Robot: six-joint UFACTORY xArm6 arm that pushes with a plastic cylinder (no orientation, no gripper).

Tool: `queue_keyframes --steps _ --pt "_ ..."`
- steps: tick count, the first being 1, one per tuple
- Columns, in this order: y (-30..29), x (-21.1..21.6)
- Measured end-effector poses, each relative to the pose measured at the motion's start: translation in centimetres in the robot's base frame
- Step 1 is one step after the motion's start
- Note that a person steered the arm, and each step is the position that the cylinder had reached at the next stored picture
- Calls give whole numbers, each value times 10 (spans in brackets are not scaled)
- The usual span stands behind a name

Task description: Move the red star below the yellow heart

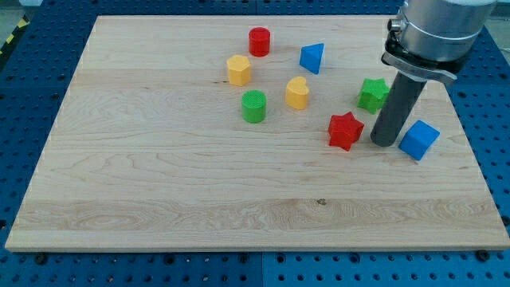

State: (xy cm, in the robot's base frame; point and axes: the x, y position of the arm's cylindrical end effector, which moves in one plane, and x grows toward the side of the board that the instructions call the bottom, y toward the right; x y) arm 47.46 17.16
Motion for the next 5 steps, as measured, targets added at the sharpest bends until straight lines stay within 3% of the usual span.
queue_keyframes --steps 5 --pt "-65 -8"
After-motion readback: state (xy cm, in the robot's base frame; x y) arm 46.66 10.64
